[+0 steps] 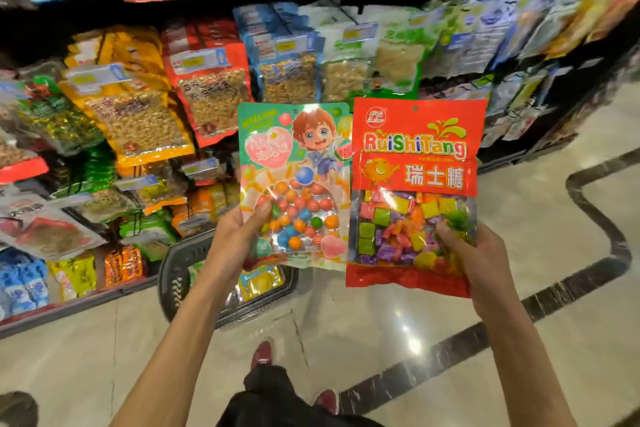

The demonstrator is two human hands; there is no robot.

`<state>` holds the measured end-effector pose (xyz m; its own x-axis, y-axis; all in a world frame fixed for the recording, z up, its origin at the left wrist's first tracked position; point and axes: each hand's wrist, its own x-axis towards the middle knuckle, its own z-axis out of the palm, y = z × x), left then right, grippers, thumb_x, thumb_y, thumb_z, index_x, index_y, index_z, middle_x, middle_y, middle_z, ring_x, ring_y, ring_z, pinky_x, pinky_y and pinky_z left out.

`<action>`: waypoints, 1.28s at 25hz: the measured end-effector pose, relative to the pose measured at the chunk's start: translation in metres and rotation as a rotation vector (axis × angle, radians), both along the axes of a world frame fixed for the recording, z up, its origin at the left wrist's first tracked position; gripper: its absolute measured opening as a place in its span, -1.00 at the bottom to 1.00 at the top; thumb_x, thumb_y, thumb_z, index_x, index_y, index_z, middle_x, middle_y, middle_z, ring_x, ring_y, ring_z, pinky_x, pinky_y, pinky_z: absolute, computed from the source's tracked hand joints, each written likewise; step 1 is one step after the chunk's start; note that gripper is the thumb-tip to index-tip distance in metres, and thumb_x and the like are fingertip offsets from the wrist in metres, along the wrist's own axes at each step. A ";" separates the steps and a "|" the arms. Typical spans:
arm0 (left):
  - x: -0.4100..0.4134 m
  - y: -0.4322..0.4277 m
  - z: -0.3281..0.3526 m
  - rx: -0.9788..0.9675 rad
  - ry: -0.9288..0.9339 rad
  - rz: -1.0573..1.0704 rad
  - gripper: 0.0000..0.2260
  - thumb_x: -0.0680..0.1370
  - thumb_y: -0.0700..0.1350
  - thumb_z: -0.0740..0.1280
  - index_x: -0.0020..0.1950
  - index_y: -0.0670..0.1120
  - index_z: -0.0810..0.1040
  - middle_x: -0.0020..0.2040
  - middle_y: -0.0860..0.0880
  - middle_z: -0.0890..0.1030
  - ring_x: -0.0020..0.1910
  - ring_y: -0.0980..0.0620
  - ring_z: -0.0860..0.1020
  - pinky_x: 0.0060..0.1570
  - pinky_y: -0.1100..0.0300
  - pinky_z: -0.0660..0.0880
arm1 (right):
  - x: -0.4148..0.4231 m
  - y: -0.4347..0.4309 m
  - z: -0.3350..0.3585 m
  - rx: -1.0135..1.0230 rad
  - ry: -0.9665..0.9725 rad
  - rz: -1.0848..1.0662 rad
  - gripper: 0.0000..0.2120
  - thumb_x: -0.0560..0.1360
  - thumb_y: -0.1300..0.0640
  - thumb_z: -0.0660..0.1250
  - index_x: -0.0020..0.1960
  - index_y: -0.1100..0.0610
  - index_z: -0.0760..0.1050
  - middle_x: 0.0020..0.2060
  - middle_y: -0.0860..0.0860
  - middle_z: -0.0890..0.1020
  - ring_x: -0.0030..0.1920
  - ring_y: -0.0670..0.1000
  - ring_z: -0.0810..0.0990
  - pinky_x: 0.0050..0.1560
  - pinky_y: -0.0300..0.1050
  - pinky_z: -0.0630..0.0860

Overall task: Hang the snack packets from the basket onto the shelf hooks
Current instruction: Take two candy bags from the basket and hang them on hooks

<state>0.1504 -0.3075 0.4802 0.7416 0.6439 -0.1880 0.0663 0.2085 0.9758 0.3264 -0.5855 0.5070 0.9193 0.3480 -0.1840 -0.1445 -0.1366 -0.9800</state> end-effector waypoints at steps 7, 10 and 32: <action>0.085 -0.052 0.005 0.040 0.022 -0.098 -0.53 0.39 0.25 0.46 0.01 -0.11 0.52 -0.12 -0.14 0.55 -0.17 -0.10 0.53 -0.20 0.03 0.47 | 0.033 -0.080 0.000 0.053 0.037 -0.158 -0.77 0.47 0.13 0.44 0.12 0.07 0.60 -0.07 0.05 0.73 -0.09 0.12 0.72 -0.01 0.08 0.62; 0.141 -0.080 0.011 0.061 0.015 -0.173 -0.59 0.42 0.21 0.46 0.04 -0.09 0.57 0.00 -0.14 0.64 -0.03 -0.16 0.59 -0.01 -0.12 0.47 | 0.061 -0.115 0.000 0.086 0.032 -0.222 -0.76 0.48 0.14 0.43 0.14 0.09 0.59 -0.07 0.04 0.73 -0.09 0.09 0.73 -0.05 0.01 0.61; 0.523 -0.263 0.058 0.016 -0.063 -0.096 -0.71 0.50 0.02 0.40 0.16 -0.08 0.62 0.10 -0.18 0.67 0.12 -0.24 0.63 0.18 -0.35 0.46 | 0.458 -0.315 0.018 0.184 -0.037 -0.272 -0.76 0.45 0.13 0.44 0.11 0.11 0.61 -0.10 0.05 0.73 -0.18 0.07 0.72 -0.24 -0.14 0.63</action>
<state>0.6730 -0.5700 0.5383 0.8102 0.5717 -0.1295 0.0239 0.1885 0.9818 0.7840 -0.9002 0.5254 0.9879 0.1132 -0.1061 -0.1157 0.0817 -0.9899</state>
